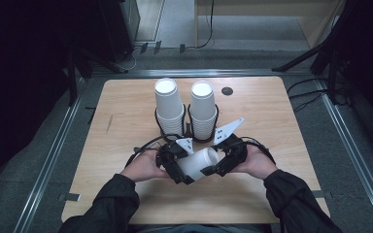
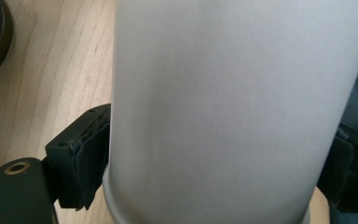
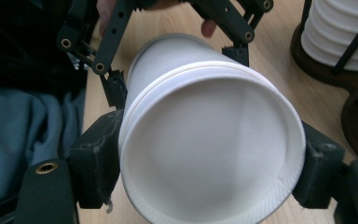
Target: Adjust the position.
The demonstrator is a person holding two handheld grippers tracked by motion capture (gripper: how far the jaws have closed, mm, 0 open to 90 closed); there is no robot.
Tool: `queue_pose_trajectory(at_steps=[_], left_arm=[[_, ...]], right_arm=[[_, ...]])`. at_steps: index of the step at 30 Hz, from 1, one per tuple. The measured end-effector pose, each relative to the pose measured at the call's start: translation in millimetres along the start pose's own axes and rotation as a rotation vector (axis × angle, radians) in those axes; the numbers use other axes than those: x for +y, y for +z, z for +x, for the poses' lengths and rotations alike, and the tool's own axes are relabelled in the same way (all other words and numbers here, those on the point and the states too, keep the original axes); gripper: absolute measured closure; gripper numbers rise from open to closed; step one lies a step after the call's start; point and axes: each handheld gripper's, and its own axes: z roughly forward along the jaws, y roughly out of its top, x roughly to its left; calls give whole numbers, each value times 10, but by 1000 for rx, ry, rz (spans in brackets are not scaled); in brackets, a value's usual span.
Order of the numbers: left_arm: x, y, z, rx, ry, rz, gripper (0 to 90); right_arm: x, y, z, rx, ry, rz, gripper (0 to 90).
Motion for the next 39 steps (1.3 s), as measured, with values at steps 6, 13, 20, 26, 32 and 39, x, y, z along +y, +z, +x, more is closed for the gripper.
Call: queue_pose_trajectory(at_steps=[6, 13, 20, 26, 32, 39], left_arm=[[-34, -98, 28, 3, -29, -87, 64], [-82, -185, 58, 35, -48, -116, 64], [-125, -318, 75, 46, -73, -188, 41], [-166, -399, 81, 69, -78, -237, 19], [-192, -429, 97, 64, -80, -271, 19], [-173, -376, 78, 60, -65, -303, 18]], right_arm=[[8, -75, 8, -2, 13, -42, 242], [-25, -154, -13, -45, 8, -60, 243], [-70, -249, -44, -84, 33, -82, 243], [-128, -353, -106, -126, 71, -111, 243], [-157, -424, -117, -140, 83, -136, 243], [-143, -485, -75, -120, 86, -187, 243]])
